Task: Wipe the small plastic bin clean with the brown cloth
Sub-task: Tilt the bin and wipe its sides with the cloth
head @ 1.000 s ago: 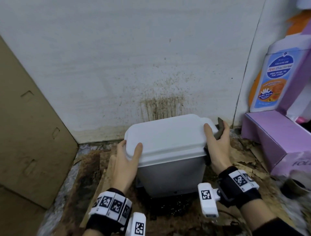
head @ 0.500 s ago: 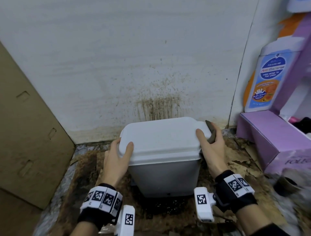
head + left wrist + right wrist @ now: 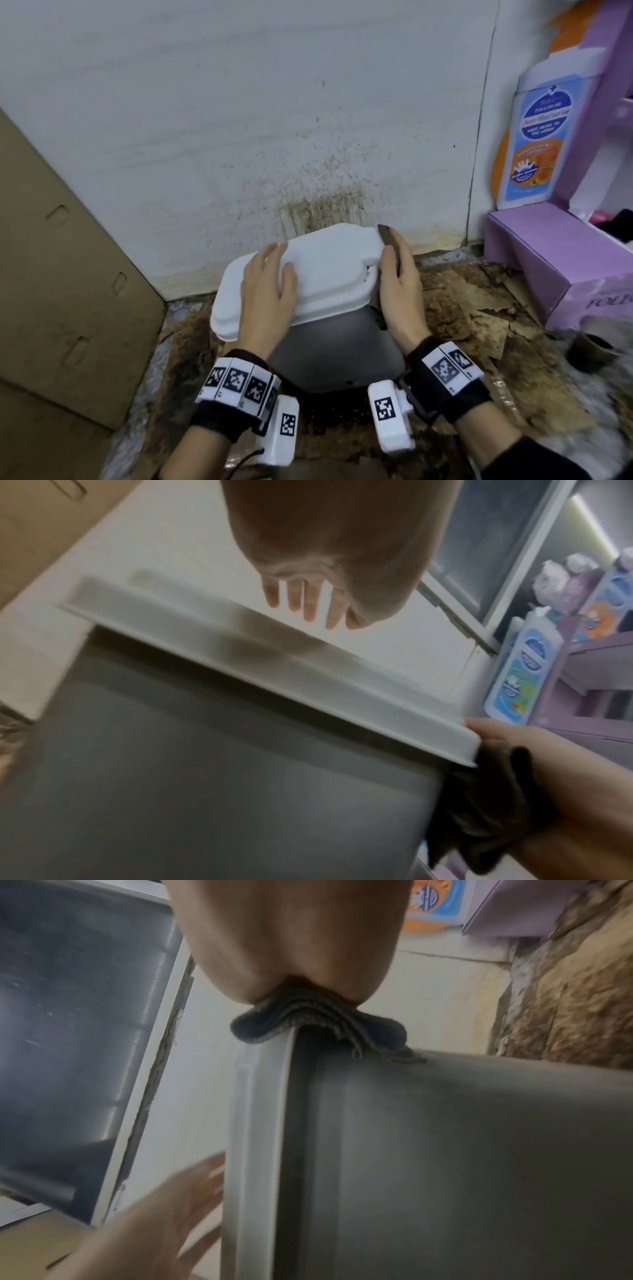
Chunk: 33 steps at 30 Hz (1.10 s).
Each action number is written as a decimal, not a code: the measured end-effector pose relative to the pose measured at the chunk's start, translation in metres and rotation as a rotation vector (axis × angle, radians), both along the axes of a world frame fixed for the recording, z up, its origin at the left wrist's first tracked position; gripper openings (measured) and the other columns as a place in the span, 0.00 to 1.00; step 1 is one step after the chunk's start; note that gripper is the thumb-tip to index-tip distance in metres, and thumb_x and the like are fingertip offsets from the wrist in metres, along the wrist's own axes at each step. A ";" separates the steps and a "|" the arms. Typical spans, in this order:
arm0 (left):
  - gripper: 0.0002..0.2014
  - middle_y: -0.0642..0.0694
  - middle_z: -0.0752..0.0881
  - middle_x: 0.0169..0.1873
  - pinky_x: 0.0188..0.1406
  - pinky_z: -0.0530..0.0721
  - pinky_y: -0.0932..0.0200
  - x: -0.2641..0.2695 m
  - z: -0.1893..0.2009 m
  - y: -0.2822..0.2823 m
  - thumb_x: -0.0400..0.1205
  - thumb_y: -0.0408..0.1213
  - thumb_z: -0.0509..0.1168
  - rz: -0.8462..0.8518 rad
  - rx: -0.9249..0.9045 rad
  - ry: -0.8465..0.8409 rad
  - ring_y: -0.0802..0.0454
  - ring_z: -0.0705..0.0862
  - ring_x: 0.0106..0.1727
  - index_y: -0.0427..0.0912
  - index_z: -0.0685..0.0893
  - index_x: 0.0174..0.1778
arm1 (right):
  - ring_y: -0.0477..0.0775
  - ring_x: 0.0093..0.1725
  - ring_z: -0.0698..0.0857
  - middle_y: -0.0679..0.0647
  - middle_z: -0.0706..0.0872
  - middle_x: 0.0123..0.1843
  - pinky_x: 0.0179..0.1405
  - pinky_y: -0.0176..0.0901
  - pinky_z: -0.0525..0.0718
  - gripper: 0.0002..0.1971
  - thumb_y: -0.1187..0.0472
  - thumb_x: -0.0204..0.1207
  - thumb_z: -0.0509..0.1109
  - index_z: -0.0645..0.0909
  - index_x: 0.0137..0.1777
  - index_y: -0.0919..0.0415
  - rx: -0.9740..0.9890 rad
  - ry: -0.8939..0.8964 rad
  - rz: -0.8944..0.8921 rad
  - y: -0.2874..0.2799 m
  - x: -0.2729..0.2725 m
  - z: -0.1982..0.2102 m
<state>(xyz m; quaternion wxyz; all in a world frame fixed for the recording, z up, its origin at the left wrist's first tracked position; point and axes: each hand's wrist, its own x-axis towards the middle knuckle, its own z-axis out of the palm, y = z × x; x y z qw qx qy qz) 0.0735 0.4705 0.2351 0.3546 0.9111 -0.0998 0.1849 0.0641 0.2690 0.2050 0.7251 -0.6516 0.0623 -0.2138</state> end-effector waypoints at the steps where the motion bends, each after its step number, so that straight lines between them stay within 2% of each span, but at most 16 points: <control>1: 0.22 0.51 0.73 0.81 0.84 0.64 0.43 0.001 0.005 -0.006 0.91 0.49 0.53 -0.072 0.005 -0.001 0.50 0.67 0.83 0.50 0.74 0.81 | 0.44 0.81 0.73 0.41 0.74 0.83 0.81 0.54 0.75 0.22 0.45 0.92 0.55 0.69 0.85 0.41 0.003 -0.014 0.007 0.004 0.001 0.001; 4: 0.20 0.54 0.73 0.81 0.83 0.66 0.48 0.009 0.020 -0.019 0.94 0.47 0.53 -0.203 0.041 -0.010 0.55 0.68 0.83 0.52 0.73 0.82 | 0.42 0.79 0.75 0.40 0.76 0.81 0.79 0.56 0.78 0.20 0.47 0.93 0.56 0.72 0.83 0.41 0.028 -0.046 0.033 0.014 0.005 0.002; 6: 0.21 0.55 0.72 0.82 0.84 0.64 0.52 0.016 0.027 -0.022 0.94 0.47 0.51 -0.246 0.064 0.003 0.58 0.67 0.83 0.52 0.73 0.83 | 0.44 0.78 0.78 0.40 0.79 0.79 0.78 0.59 0.79 0.19 0.47 0.93 0.56 0.74 0.81 0.42 0.062 -0.058 0.060 0.018 0.007 0.003; 8: 0.22 0.56 0.70 0.83 0.86 0.61 0.55 0.024 0.031 -0.022 0.94 0.49 0.50 -0.268 0.083 0.024 0.61 0.65 0.84 0.53 0.72 0.84 | 0.46 0.78 0.78 0.40 0.80 0.78 0.77 0.60 0.79 0.19 0.47 0.93 0.56 0.76 0.80 0.41 0.087 -0.067 0.080 0.022 0.008 0.006; 12: 0.23 0.58 0.69 0.83 0.85 0.57 0.60 0.031 0.034 -0.021 0.94 0.53 0.49 -0.279 0.072 0.028 0.65 0.62 0.84 0.56 0.71 0.85 | 0.43 0.78 0.78 0.39 0.80 0.78 0.79 0.57 0.78 0.18 0.50 0.93 0.56 0.77 0.80 0.44 0.109 -0.075 0.130 0.029 0.007 0.012; 14: 0.24 0.60 0.66 0.85 0.85 0.55 0.59 0.034 0.030 -0.019 0.93 0.56 0.48 -0.276 0.099 0.038 0.65 0.60 0.85 0.61 0.67 0.86 | 0.41 0.77 0.78 0.38 0.81 0.77 0.79 0.54 0.78 0.18 0.51 0.94 0.56 0.77 0.80 0.45 0.120 -0.079 0.178 0.033 0.006 0.014; 16: 0.25 0.60 0.61 0.88 0.85 0.53 0.56 0.038 0.026 -0.012 0.93 0.58 0.45 -0.273 0.213 0.037 0.63 0.55 0.87 0.67 0.60 0.88 | 0.37 0.76 0.79 0.36 0.81 0.76 0.79 0.49 0.78 0.18 0.52 0.94 0.56 0.77 0.80 0.45 0.122 -0.084 0.229 0.036 0.006 0.016; 19: 0.25 0.61 0.56 0.89 0.87 0.51 0.53 0.044 0.025 0.000 0.92 0.59 0.43 -0.294 0.271 0.061 0.63 0.51 0.89 0.71 0.54 0.88 | 0.38 0.75 0.80 0.37 0.82 0.75 0.77 0.48 0.80 0.18 0.52 0.94 0.56 0.78 0.79 0.44 0.173 -0.078 0.284 0.041 0.008 0.015; 23: 0.25 0.64 0.58 0.88 0.89 0.52 0.50 0.045 0.024 0.013 0.92 0.59 0.43 -0.289 0.229 0.041 0.66 0.52 0.88 0.69 0.58 0.88 | 0.44 0.79 0.78 0.40 0.81 0.78 0.79 0.56 0.78 0.17 0.50 0.93 0.57 0.79 0.77 0.40 0.327 -0.006 0.194 0.047 0.019 0.003; 26: 0.26 0.63 0.59 0.88 0.88 0.53 0.50 0.043 0.022 0.017 0.91 0.59 0.43 -0.264 0.209 0.031 0.65 0.53 0.88 0.68 0.61 0.87 | 0.41 0.81 0.74 0.37 0.77 0.81 0.82 0.55 0.75 0.19 0.46 0.92 0.56 0.75 0.80 0.39 0.241 0.034 0.145 0.051 0.023 -0.002; 30: 0.25 0.63 0.60 0.88 0.88 0.55 0.51 0.039 0.021 0.019 0.92 0.59 0.43 -0.257 0.217 0.012 0.64 0.55 0.88 0.69 0.61 0.87 | 0.37 0.84 0.68 0.35 0.70 0.85 0.87 0.55 0.67 0.25 0.38 0.90 0.51 0.66 0.86 0.36 0.148 0.088 0.269 0.073 0.024 -0.002; 31: 0.25 0.63 0.60 0.88 0.88 0.55 0.50 0.039 0.020 0.021 0.92 0.59 0.43 -0.256 0.217 0.006 0.65 0.55 0.88 0.68 0.61 0.87 | 0.38 0.85 0.67 0.35 0.69 0.86 0.87 0.55 0.66 0.26 0.38 0.90 0.50 0.65 0.86 0.36 0.150 0.096 0.280 0.077 0.025 -0.003; 33: 0.26 0.62 0.60 0.88 0.88 0.56 0.49 0.040 0.021 0.026 0.91 0.60 0.42 -0.248 0.205 0.005 0.65 0.55 0.88 0.67 0.62 0.87 | 0.40 0.85 0.67 0.38 0.68 0.87 0.87 0.55 0.66 0.25 0.47 0.92 0.49 0.64 0.88 0.40 0.166 0.102 0.293 0.078 0.025 -0.004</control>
